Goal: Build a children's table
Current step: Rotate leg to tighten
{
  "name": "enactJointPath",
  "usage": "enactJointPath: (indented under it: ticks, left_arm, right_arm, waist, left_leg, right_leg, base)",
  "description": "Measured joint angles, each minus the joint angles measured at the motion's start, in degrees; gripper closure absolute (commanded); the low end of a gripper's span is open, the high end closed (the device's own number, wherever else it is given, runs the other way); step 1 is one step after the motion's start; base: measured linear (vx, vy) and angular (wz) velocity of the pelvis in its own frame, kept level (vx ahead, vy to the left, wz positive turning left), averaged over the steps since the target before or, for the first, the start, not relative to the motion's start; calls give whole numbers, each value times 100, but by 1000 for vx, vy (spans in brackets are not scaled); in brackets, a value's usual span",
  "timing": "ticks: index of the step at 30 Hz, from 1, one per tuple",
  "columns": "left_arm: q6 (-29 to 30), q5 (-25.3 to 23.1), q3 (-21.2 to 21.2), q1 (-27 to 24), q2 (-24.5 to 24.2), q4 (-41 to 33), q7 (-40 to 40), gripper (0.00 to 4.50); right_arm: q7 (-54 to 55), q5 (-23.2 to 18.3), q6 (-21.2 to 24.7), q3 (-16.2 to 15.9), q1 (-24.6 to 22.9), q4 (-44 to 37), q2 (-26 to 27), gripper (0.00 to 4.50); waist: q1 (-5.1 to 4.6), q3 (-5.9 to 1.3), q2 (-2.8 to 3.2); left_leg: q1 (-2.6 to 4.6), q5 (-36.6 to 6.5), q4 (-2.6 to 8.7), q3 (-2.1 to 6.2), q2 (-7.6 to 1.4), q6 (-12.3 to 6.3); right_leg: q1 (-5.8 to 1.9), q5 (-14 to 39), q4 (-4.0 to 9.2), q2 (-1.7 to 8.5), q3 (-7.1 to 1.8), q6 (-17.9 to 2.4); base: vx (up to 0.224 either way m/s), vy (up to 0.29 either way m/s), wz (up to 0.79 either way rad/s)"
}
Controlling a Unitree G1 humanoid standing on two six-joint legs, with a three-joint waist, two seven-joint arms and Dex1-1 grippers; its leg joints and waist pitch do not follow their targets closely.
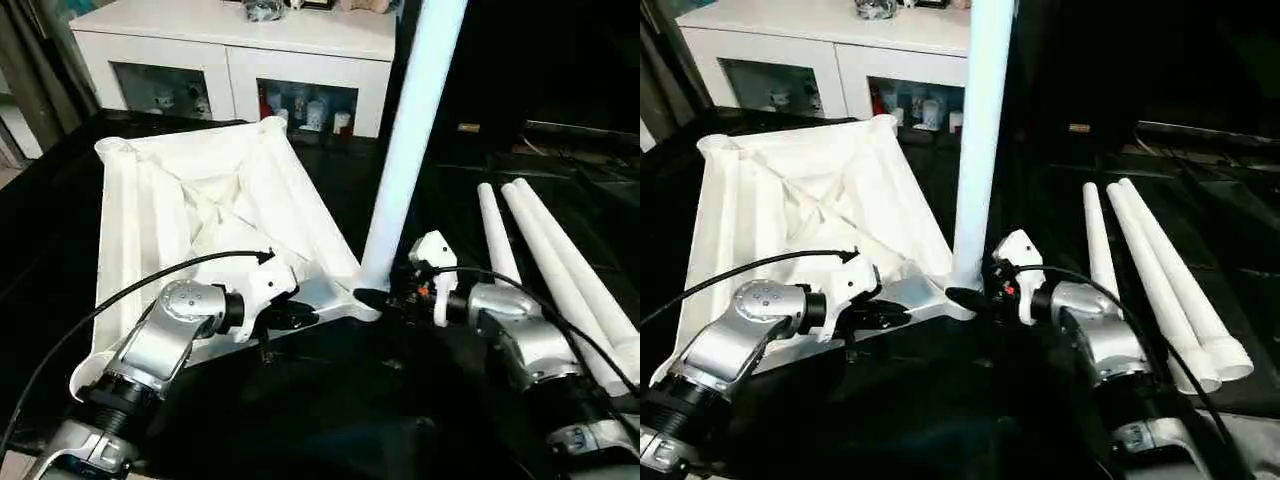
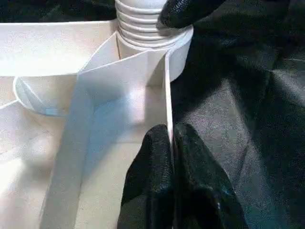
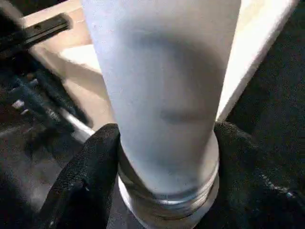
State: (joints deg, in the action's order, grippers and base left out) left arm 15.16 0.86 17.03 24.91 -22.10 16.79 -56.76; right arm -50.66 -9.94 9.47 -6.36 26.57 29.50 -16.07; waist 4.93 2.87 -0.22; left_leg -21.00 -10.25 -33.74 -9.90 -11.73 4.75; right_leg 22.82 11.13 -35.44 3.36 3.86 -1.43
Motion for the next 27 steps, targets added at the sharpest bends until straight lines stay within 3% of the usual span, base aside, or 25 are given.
enactJointPath:
  ticks: [8,12,13,17,21,27]
  left_arm:
    - [626,-361,-44,821,1114,1079,1617,450]
    - [643,-463,-38,958,1326,1332,1896,450]
    - [606,-496,-25,961,1327,1346,1911,450]
    - [457,-554,29,964,1307,1353,1873,450]
    - [375,-495,21,931,1193,1317,1751,450]
    - [174,-276,-28,594,805,835,965,450]
  right_arm:
    - [3193,167,227,605,808,1128,1122,183]
    - [3752,333,111,643,966,1412,1319,183]
    - [3752,349,68,643,971,1437,1342,127]
    - [3562,374,-54,642,956,1624,1366,87]
    - [3152,358,-126,569,957,1628,1183,66]
    - [1454,351,-229,185,690,1233,409,57]
  waist:
    - [-127,-1,1]
    - [-143,-1,3]
    - [-143,-1,2]
    - [-140,1,1]
    - [-140,3,-2]
    - [-82,2,8]
  left_leg:
    - [45,3,2,-1,1,7]
    - [88,2,12,8,2,7]
    - [89,2,13,8,2,7]
    - [72,2,12,8,3,7]
    - [68,3,20,8,3,7]
    - [44,3,47,2,2,6]
  right_leg:
    - [-26,-7,4,0,-2,22]
    - [-78,-3,34,0,11,29]
    - [-81,-3,40,0,11,29]
    - [-77,-3,47,0,8,28]
    - [-71,-6,43,0,10,26]
    - [-45,-9,40,0,10,12]
  base:
    - [0,0,0]
    - [0,0,0]
    - [0,0,0]
    - [0,0,0]
    - [0,0,0]
    - [0,0,0]
